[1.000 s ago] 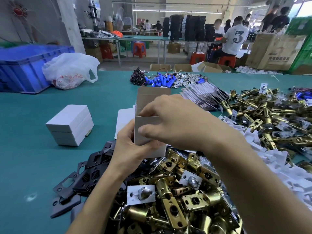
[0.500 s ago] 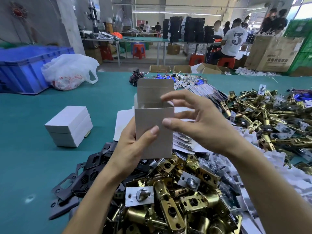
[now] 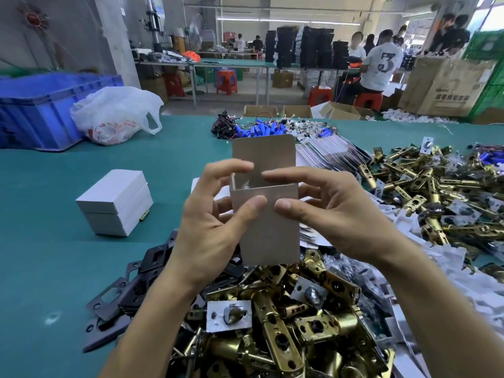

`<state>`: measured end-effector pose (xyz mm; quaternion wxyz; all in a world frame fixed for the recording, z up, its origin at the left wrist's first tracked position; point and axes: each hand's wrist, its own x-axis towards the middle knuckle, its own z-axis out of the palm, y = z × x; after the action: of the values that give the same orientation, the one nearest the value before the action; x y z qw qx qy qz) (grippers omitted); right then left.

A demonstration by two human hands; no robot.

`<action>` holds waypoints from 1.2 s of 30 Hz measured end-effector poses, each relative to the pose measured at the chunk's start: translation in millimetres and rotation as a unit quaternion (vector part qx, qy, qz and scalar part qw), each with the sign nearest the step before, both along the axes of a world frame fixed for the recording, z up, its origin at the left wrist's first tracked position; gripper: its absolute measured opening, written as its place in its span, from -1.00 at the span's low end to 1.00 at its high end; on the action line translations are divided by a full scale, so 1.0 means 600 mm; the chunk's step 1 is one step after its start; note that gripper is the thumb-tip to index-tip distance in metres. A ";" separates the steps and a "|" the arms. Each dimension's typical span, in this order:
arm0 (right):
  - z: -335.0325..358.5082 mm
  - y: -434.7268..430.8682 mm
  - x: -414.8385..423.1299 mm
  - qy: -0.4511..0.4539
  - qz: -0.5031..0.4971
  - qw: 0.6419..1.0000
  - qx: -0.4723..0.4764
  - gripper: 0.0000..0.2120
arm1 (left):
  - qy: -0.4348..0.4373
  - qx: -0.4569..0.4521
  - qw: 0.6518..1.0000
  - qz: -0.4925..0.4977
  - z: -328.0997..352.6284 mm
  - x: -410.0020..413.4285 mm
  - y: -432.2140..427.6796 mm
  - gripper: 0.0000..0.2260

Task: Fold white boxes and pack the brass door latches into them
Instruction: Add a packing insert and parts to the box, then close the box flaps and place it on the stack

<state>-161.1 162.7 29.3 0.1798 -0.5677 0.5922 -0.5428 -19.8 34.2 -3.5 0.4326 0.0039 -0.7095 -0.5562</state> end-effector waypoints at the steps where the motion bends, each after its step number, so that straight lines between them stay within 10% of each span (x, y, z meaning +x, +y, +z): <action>1: 0.000 0.000 0.001 -0.002 0.003 1.000 -0.005 -0.67 | 0.005 0.009 1.000 0.000 0.002 0.000 0.002 -0.67; 6: -0.005 0.004 0.003 -0.034 0.026 0.997 -0.065 -0.60 | 0.040 0.035 0.999 -0.005 0.007 0.004 0.004 -0.52; 19: -0.011 0.008 0.005 -0.056 -0.033 0.994 -0.082 -0.80 | -0.022 -0.006 0.999 0.035 0.003 0.003 0.012 -0.85; 31: 0.017 0.005 0.009 -0.151 -0.012 0.981 -0.120 -0.87 | -0.021 0.024 0.999 0.011 0.004 0.000 0.009 -0.54; 36: 0.017 0.005 0.001 -0.033 -0.033 0.992 -0.115 -0.81 | -0.009 0.000 1.000 0.014 0.000 -0.002 0.014 -0.71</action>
<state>-160.2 165.6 39.5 0.1152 -0.5465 0.5377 -0.6316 -20.9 42.5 -3.5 0.4338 0.0187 -0.7131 -0.5504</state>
